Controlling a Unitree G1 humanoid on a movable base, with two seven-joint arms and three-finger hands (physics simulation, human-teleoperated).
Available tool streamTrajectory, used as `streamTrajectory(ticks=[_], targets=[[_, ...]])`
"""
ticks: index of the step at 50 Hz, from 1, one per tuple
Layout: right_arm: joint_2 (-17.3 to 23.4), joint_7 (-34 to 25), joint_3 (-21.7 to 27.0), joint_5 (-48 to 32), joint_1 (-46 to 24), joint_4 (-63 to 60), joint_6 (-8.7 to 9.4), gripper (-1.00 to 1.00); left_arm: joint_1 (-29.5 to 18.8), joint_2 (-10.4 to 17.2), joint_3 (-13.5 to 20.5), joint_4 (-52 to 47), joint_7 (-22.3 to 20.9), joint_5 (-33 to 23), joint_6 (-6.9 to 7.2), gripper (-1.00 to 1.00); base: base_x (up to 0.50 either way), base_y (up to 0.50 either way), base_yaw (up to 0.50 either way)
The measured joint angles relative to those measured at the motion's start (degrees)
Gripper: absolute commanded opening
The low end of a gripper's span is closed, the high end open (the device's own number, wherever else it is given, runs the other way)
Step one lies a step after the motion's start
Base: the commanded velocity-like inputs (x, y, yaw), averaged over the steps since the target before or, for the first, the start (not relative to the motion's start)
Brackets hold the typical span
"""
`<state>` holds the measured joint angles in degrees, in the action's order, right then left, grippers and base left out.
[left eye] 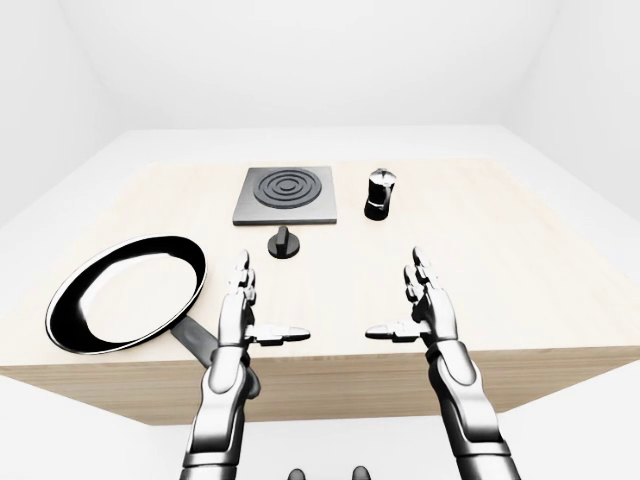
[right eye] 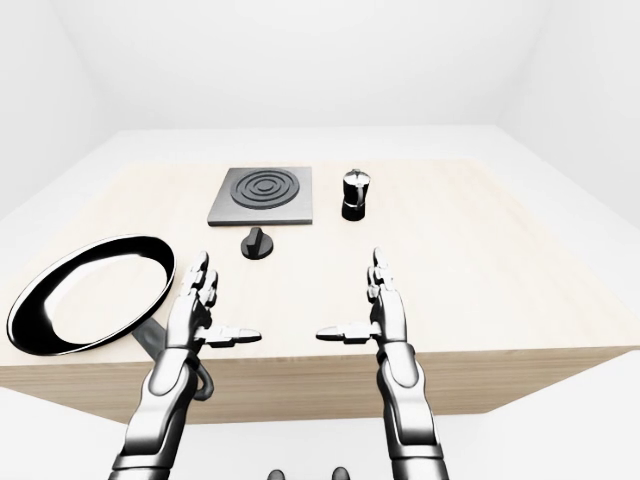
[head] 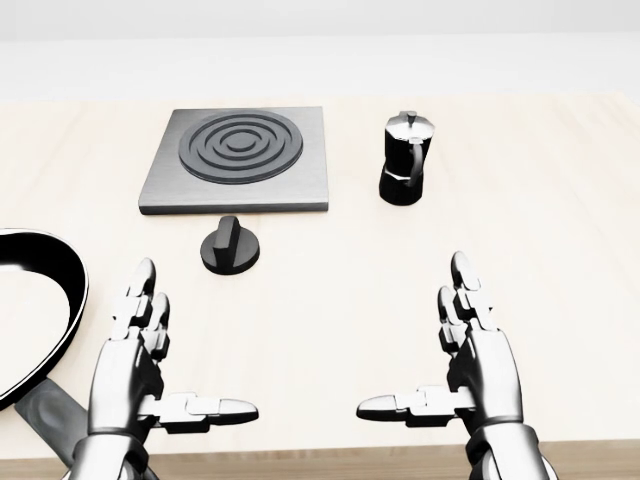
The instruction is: Turn on the stove.
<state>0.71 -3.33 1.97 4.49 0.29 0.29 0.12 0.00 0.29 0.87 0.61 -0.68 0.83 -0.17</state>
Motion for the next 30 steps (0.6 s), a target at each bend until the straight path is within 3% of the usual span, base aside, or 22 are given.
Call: streamTrajectory(ticks=[9, 30], targets=[[-0.09, -0.06, -0.18, -0.09, 0.15, -0.2, -0.21, 1.0, -0.19, 0.01, -0.01, 0.66, -0.07, 0.16, -0.3, 1.0, 0.0, 0.0, 0.0], [-0.24, -0.01, -0.43, -0.14, 0.31, -0.12, -0.43, 1.0, -0.34, 0.07, 0.05, 1.24, -0.17, 0.33, -0.52, 1.0, 0.2, 0.0, 0.0]])
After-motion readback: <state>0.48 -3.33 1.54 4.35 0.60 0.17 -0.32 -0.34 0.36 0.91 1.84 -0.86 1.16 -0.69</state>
